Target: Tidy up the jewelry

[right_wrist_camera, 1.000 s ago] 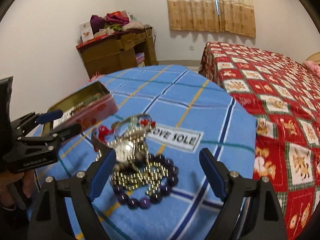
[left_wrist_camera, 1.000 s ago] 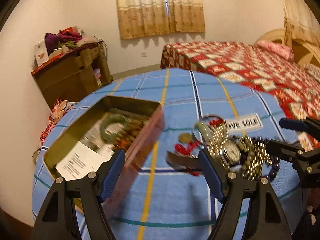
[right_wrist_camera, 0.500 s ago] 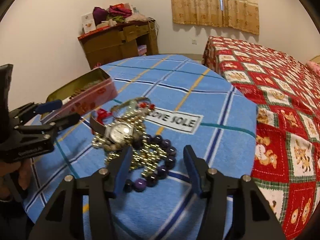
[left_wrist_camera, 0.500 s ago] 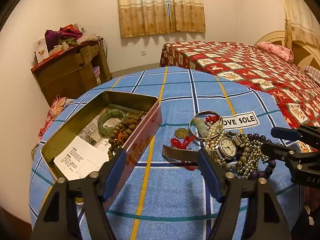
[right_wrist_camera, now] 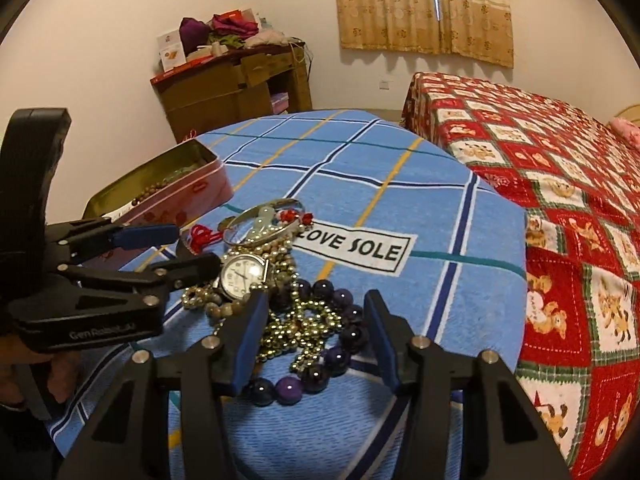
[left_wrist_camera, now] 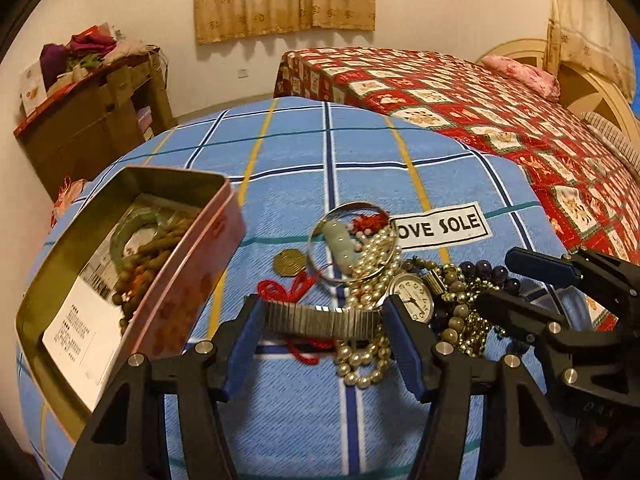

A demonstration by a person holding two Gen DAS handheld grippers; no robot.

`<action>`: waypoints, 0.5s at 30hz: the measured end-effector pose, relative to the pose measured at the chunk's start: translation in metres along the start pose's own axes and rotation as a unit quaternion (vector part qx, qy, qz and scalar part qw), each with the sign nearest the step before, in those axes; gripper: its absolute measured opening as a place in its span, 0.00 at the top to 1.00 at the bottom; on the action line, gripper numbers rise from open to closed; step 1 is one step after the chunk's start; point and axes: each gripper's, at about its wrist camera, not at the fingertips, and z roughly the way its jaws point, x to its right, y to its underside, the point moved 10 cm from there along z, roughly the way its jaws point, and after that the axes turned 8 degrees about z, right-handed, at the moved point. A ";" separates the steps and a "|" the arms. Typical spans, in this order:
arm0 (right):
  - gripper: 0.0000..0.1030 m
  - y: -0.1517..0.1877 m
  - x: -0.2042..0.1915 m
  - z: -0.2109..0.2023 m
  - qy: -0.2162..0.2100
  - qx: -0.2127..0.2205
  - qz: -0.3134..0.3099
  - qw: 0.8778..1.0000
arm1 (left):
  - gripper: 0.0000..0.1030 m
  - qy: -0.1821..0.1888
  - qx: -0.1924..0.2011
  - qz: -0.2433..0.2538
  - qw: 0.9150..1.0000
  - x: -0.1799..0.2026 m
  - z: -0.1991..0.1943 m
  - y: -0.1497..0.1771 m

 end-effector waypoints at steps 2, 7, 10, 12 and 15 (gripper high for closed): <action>0.49 0.001 0.001 0.000 0.000 0.001 0.003 1.000 | 0.67 0.014 0.006 -0.001 1.000 0.004 -0.002 -0.002; 0.47 0.004 0.002 0.001 0.001 -0.001 0.006 1.000 | 1.00 0.034 0.013 0.002 0.999 0.014 -0.009 -0.001; 0.45 0.004 0.002 0.001 -0.001 -0.001 0.007 1.000 | 1.00 0.037 0.018 -0.001 0.999 0.014 -0.014 0.000; 0.30 0.003 0.001 0.000 -0.004 0.002 0.009 1.000 | 1.00 0.033 0.027 0.003 0.999 0.012 -0.020 0.000; 0.24 0.002 -0.003 -0.003 0.000 0.008 -0.004 1.000 | 0.95 0.006 0.016 0.005 1.000 0.005 -0.020 0.002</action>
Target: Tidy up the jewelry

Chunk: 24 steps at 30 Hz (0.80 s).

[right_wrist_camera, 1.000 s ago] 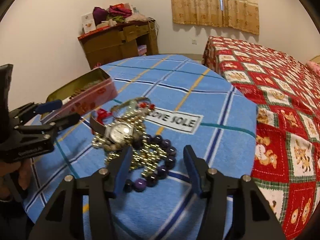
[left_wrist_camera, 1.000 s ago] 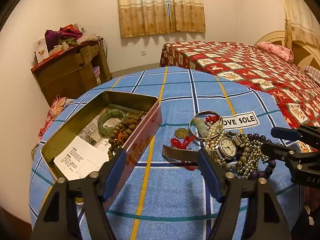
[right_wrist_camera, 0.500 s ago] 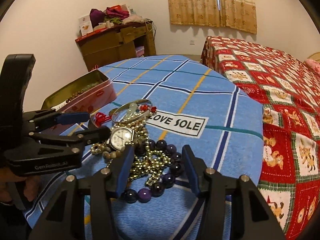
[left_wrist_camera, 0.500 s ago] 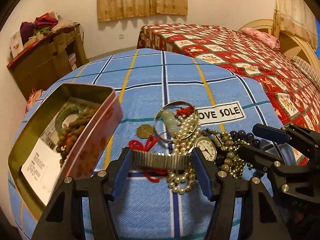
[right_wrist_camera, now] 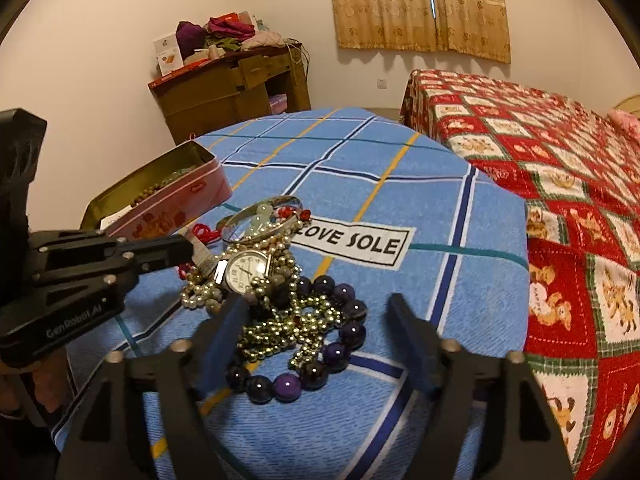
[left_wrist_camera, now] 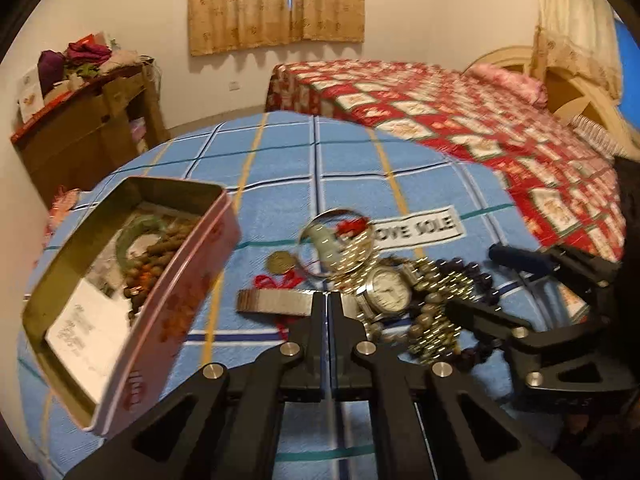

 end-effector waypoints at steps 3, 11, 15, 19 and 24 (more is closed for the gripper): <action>0.24 0.001 -0.002 0.001 -0.001 -0.002 -0.003 1.000 | 0.44 0.001 -0.008 -0.010 1.000 -0.003 0.004 0.005; 0.25 0.004 0.001 0.005 0.011 -0.016 -0.023 1.000 | 0.37 0.017 -0.010 -0.017 1.000 0.000 0.014 0.003; 0.26 0.006 0.001 0.005 0.016 -0.016 -0.028 0.999 | 0.37 0.041 -0.033 -0.005 0.999 0.011 0.026 0.004; 0.26 0.007 0.002 0.005 0.019 -0.013 -0.029 0.999 | 0.39 0.053 -0.037 -0.017 0.998 0.011 0.029 0.005; 0.26 0.007 0.002 0.005 0.023 -0.011 -0.033 0.999 | 0.73 0.064 -0.034 -0.018 0.997 0.015 0.025 0.005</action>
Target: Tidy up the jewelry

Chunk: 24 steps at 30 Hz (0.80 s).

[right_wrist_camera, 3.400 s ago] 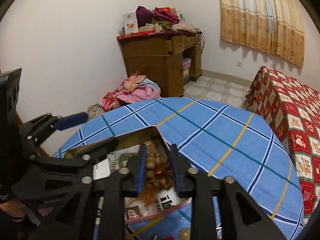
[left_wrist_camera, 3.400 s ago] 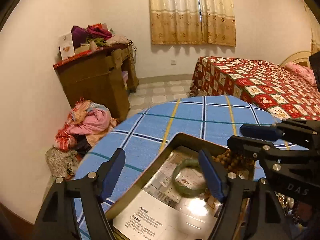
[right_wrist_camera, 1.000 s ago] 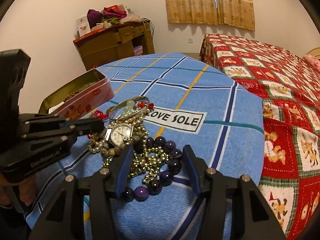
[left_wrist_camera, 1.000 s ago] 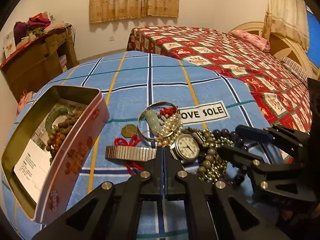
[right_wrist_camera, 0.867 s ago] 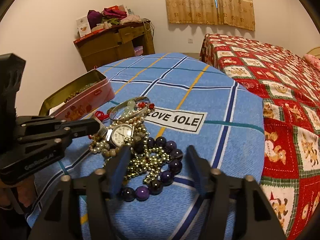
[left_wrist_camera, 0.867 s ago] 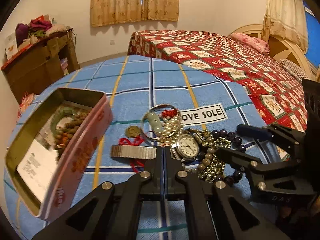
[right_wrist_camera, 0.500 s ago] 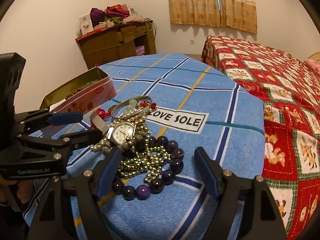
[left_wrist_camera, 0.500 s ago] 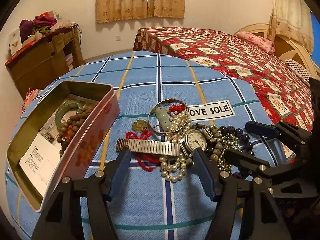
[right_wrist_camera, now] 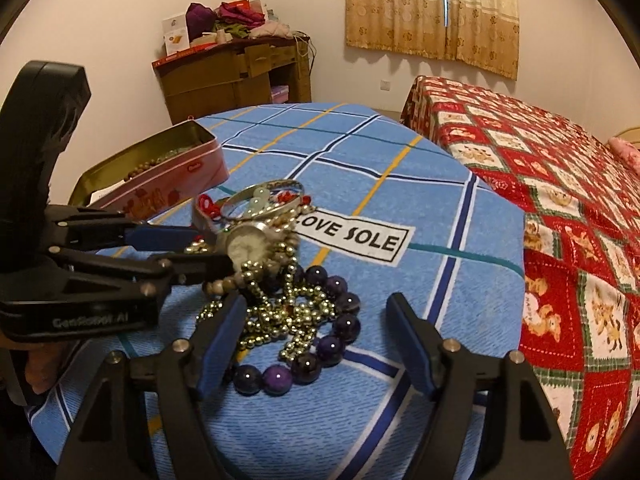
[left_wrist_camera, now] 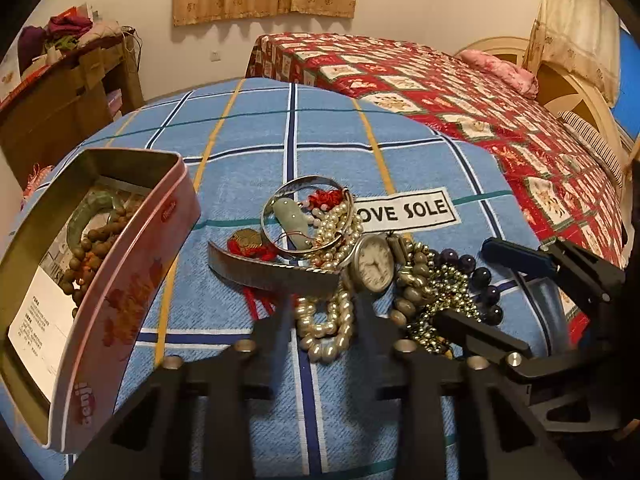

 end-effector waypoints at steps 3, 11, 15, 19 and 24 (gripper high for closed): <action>0.26 0.000 0.000 0.000 0.001 0.002 -0.002 1.000 | 0.85 -0.004 0.006 0.003 1.000 0.000 -0.004 -0.001; 0.26 0.000 0.000 -0.001 -0.002 0.003 -0.002 1.000 | 1.00 0.008 0.019 0.010 1.000 0.004 -0.011 -0.002; 0.36 -0.008 0.007 -0.006 -0.025 0.002 0.028 0.999 | 0.99 -0.025 0.030 0.017 0.999 -0.005 -0.022 -0.007; 0.36 -0.025 0.006 -0.006 -0.026 0.010 0.027 0.999 | 0.44 -0.036 0.048 0.001 0.998 -0.018 -0.032 -0.019; 0.57 -0.042 -0.004 0.013 -0.020 -0.015 -0.010 1.000 | 0.41 -0.046 0.055 -0.006 0.997 -0.028 -0.032 -0.025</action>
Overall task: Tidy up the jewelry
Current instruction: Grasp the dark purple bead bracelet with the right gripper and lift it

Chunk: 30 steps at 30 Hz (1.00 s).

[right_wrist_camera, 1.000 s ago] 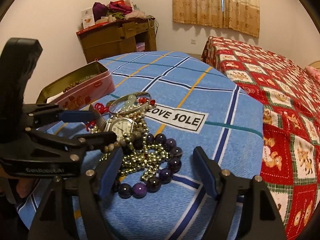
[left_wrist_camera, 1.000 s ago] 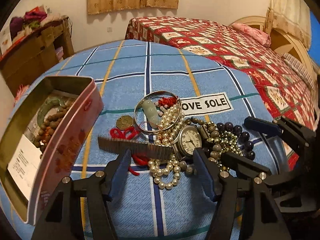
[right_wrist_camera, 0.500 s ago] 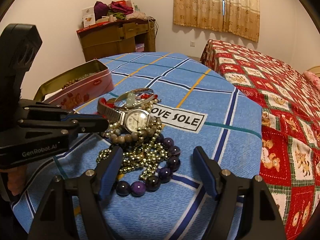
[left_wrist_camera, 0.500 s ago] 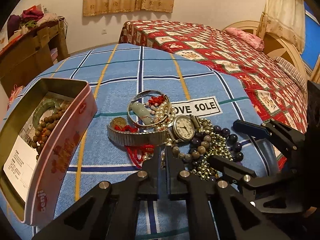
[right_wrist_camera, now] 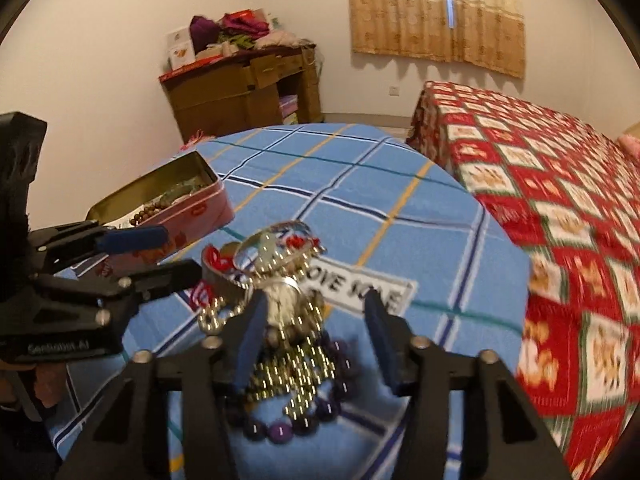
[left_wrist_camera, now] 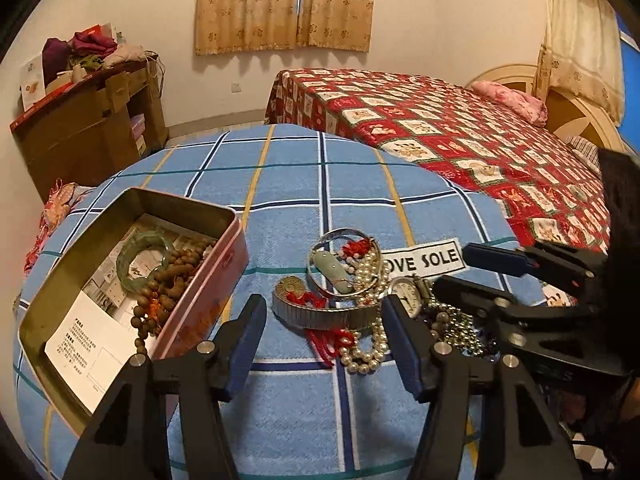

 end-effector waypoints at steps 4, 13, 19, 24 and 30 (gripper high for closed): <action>0.70 0.006 -0.008 0.023 -0.016 -0.050 -0.034 0.998 | 0.41 -0.006 -0.005 0.007 1.000 0.000 0.002 0.003; 0.83 0.030 -0.011 0.005 -0.048 -0.089 -0.062 0.993 | 0.41 -0.003 -0.007 0.020 1.000 0.003 0.001 0.003; 0.72 0.038 -0.007 0.002 -0.044 -0.078 -0.039 0.995 | 0.41 -0.004 -0.019 0.024 1.000 0.008 0.006 0.010; 0.86 0.037 -0.011 -0.005 -0.063 -0.065 -0.020 0.996 | 0.41 -0.008 -0.022 0.018 1.000 0.006 0.004 0.014; 0.87 0.010 -0.015 -0.043 -0.128 -0.001 0.040 0.991 | 0.41 -0.012 -0.019 0.006 1.000 -0.001 0.000 0.019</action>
